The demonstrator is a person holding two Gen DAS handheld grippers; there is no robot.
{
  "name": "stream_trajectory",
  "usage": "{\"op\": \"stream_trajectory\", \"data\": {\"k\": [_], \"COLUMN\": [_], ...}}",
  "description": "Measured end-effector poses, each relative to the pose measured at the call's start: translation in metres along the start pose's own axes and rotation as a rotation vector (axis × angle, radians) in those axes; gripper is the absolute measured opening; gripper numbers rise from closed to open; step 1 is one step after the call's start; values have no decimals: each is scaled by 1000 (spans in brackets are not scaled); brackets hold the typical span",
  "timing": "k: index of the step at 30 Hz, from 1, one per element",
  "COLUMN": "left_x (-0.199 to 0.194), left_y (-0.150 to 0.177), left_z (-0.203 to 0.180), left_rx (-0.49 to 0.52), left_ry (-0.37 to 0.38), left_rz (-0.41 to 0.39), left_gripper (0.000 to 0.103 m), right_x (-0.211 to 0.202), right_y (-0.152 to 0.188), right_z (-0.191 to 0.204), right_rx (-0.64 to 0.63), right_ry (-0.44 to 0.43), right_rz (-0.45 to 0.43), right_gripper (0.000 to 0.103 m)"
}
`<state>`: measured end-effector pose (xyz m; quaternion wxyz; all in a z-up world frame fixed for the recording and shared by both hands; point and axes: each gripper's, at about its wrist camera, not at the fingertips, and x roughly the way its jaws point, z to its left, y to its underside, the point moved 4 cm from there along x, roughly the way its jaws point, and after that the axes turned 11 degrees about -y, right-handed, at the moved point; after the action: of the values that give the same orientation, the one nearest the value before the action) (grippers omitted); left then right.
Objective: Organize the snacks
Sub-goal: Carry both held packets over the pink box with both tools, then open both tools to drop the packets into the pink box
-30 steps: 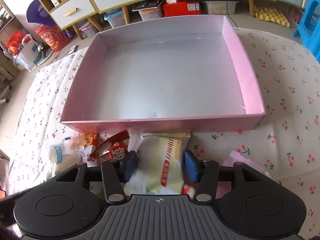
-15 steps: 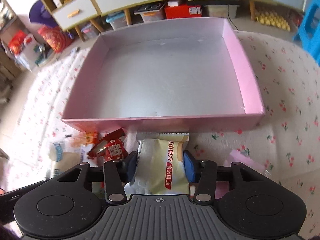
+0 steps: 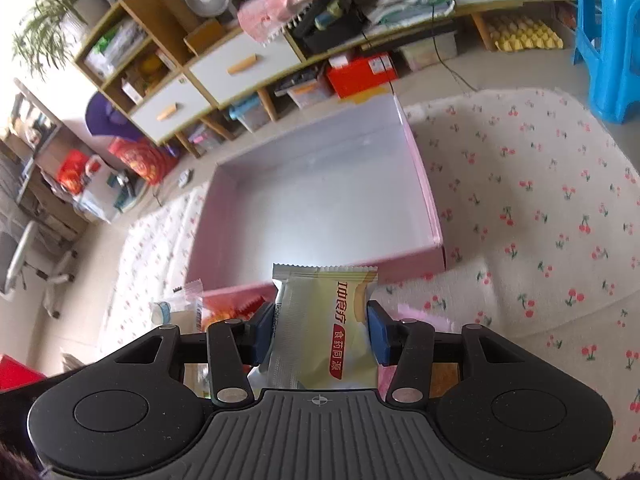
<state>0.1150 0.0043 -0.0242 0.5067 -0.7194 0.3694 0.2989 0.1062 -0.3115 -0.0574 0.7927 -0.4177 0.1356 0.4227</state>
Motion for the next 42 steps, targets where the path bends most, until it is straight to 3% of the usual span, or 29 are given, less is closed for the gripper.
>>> {"op": "stream_trajectory", "data": {"k": [5,8,13,17,23,27,42], "left_x": [7,20,44,69,92,89,89], "left_y": [-9,-31,-65,-70,-60,-50,-41], "left_z": [-5,-13,-26,-27,-16,-15,-16], "left_rx": [30,37,115,205,260,313,349], "left_ry": [-1,43,36,16,-16,-29,-38], "left_rz": [-44,-49,-127,-167,-136,-127,-30], "left_gripper": [14,14,14,14,14,14,14], "right_x": [-2,6,28,50,74,83,85], "right_y": [-6,-20,-40,-45,-40,-38,-31], "right_z": [-1,-2,-9,-17,-21,-24,-27], "right_rx": [-15,-30,-71,-136,-227,-226,-236], "right_ry": [2,-21,-29,-1,40,55,141], "right_rz": [-21,-35,-67,-69,-24,3,71], "right_gripper": [48,48,48,48,48,48,48]}}
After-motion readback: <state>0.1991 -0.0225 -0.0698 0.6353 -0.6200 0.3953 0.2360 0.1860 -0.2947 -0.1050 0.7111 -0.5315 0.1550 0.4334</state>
